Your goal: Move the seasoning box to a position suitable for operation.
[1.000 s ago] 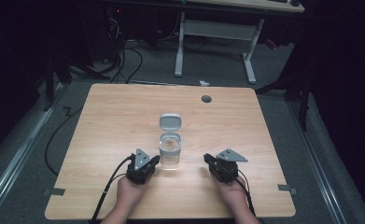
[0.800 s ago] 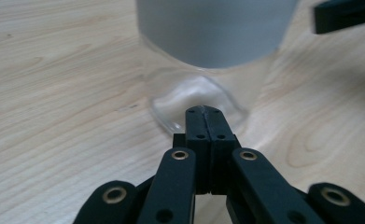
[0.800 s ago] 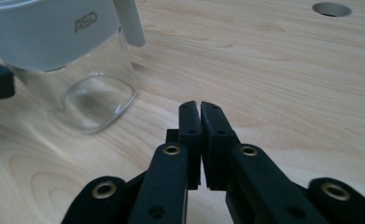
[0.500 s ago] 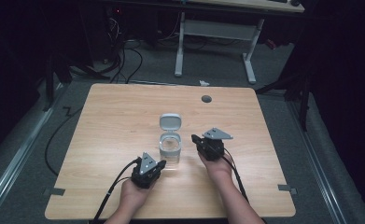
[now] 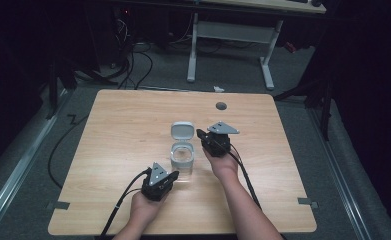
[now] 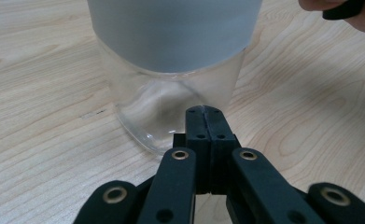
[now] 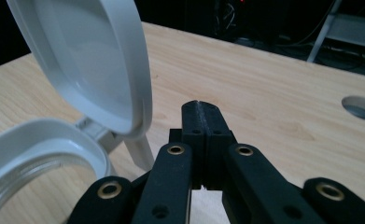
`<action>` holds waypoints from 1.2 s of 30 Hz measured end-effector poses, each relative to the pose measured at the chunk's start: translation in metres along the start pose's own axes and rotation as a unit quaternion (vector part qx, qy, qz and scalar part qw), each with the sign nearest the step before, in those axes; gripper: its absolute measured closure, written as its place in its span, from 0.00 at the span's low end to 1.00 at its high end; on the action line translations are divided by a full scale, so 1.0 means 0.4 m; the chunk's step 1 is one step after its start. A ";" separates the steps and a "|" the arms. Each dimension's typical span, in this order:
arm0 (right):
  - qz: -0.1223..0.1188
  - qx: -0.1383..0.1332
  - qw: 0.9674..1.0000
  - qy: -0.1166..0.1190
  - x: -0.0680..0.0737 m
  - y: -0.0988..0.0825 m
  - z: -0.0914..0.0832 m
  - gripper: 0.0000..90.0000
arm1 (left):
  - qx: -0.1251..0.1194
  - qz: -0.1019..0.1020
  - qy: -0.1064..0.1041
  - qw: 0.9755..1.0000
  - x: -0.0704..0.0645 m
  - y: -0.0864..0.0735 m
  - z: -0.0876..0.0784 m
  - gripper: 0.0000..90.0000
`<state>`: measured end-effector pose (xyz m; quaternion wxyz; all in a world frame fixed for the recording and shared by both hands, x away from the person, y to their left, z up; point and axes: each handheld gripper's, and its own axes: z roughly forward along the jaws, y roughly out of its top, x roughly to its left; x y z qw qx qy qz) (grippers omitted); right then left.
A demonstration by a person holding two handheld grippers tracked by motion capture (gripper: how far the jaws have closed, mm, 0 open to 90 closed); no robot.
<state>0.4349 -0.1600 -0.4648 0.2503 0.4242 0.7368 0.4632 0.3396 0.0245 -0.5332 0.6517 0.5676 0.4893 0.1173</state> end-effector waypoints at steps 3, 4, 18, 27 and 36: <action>0.000 -0.007 1.000 0.002 0.000 0.017 0.004 1.00 | 0.001 -0.002 0.000 1.000 0.000 0.000 0.000 1.00; -0.001 -0.012 1.000 0.002 0.001 0.027 0.006 1.00 | 0.002 -0.005 -0.001 1.000 0.000 0.001 0.001 1.00; -0.022 -0.022 0.999 0.017 0.028 0.048 -0.018 1.00 | 0.005 0.005 0.000 1.000 -0.003 -0.003 0.002 1.00; -0.029 -0.029 0.999 0.027 0.048 0.037 -0.048 1.00 | 0.002 0.002 -0.002 1.000 -0.003 -0.002 0.000 1.00; -0.028 -0.030 0.998 0.043 0.070 0.012 -0.091 1.00 | 0.000 0.001 -0.003 1.000 -0.003 -0.002 0.000 1.00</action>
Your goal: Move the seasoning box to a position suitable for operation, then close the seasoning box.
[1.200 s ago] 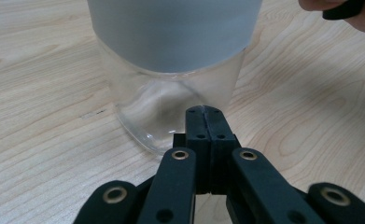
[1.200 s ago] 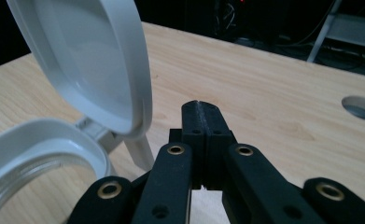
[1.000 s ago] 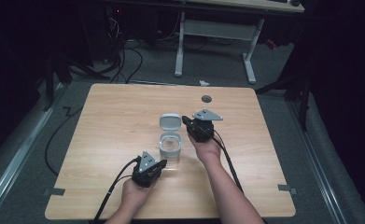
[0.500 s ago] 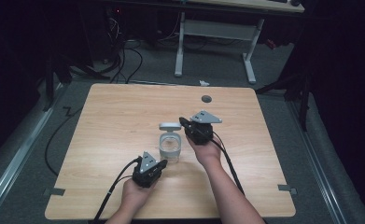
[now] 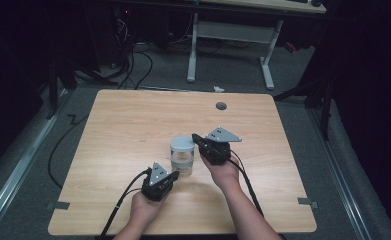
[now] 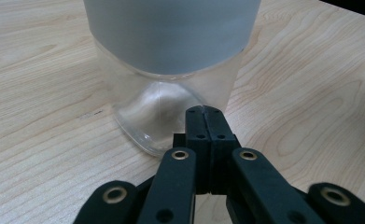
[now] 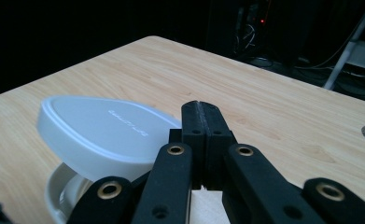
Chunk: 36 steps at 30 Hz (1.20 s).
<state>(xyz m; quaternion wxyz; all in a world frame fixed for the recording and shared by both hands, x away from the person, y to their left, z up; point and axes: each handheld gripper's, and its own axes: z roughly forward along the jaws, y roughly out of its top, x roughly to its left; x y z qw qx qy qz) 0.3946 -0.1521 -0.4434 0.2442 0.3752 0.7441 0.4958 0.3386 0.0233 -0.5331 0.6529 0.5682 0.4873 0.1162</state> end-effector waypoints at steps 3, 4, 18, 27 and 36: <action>-0.003 0.003 1.000 0.004 0.006 -0.006 -0.006 1.00 | 0.000 -0.001 0.000 1.000 0.001 0.000 0.000 1.00; -0.007 0.008 1.000 0.007 0.011 -0.014 -0.010 1.00 | 0.000 -0.001 0.000 1.000 0.000 0.000 0.000 1.00; 0.009 0.012 1.000 -0.003 -0.024 -0.056 -0.067 0.94 | 0.007 0.017 -0.003 1.000 0.005 0.031 -0.049 0.88; 0.053 0.066 0.993 -0.085 -0.131 -0.182 -0.115 0.59 | -0.031 0.021 0.078 0.996 0.177 0.097 -0.165 0.62; 0.095 0.069 0.980 -0.162 -0.192 -0.331 -0.280 0.40 | -0.048 -0.005 0.120 0.992 0.244 0.117 -0.202 0.57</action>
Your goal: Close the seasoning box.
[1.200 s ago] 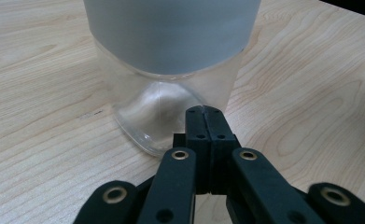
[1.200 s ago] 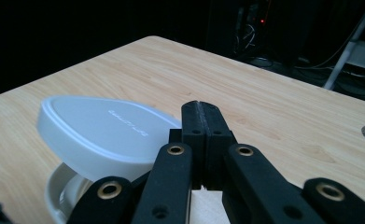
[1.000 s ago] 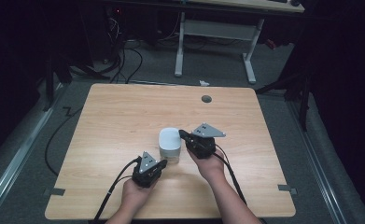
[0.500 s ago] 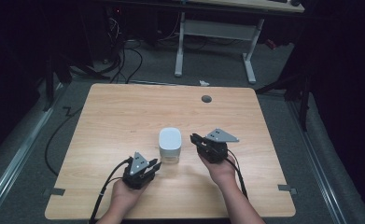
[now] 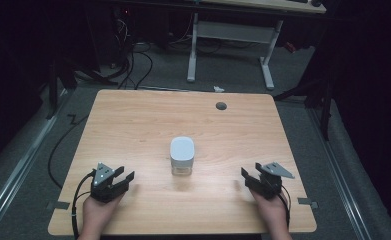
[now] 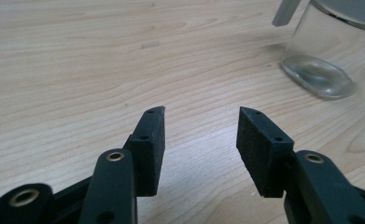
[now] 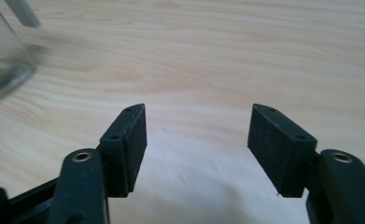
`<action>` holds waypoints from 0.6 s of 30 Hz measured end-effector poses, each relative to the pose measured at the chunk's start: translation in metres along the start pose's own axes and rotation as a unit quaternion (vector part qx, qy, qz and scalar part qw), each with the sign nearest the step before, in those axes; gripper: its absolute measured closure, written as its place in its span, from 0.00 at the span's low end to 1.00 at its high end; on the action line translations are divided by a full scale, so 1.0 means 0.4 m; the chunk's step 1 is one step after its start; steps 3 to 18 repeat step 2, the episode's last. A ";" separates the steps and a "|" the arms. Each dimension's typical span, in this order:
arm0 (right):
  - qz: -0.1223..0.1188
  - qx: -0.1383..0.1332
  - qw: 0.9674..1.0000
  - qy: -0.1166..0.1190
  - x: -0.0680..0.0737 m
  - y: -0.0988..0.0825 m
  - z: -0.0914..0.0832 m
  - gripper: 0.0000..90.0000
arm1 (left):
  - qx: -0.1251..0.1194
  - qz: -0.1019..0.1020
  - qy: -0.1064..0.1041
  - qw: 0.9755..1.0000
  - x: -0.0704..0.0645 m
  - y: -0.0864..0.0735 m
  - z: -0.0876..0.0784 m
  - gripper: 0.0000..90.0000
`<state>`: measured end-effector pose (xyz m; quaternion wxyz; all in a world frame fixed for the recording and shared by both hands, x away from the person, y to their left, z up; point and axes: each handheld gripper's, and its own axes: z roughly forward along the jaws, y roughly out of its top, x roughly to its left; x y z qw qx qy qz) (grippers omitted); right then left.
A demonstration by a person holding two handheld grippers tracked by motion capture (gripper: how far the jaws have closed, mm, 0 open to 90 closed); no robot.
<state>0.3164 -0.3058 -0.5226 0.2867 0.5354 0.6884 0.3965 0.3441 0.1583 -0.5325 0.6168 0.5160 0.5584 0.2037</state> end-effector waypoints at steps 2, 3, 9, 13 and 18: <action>0.003 0.008 1.000 -0.002 -0.010 -0.015 -0.023 0.35 | 0.000 -0.002 -0.002 1.000 -0.002 -0.001 -0.005 0.57; 0.003 0.008 1.000 -0.002 -0.010 -0.015 -0.023 0.35 | 0.000 -0.002 -0.002 1.000 -0.002 -0.001 -0.005 0.57; 0.003 0.008 1.000 -0.002 -0.010 -0.015 -0.023 0.35 | 0.000 -0.002 -0.002 1.000 -0.002 -0.001 -0.005 0.57; 0.003 0.008 1.000 -0.002 -0.010 -0.015 -0.023 0.35 | 0.000 -0.002 -0.002 1.000 -0.002 -0.001 -0.005 0.57; 0.003 0.008 1.000 -0.002 -0.010 -0.015 -0.023 0.35 | 0.000 -0.002 -0.002 1.000 -0.002 -0.001 -0.005 0.57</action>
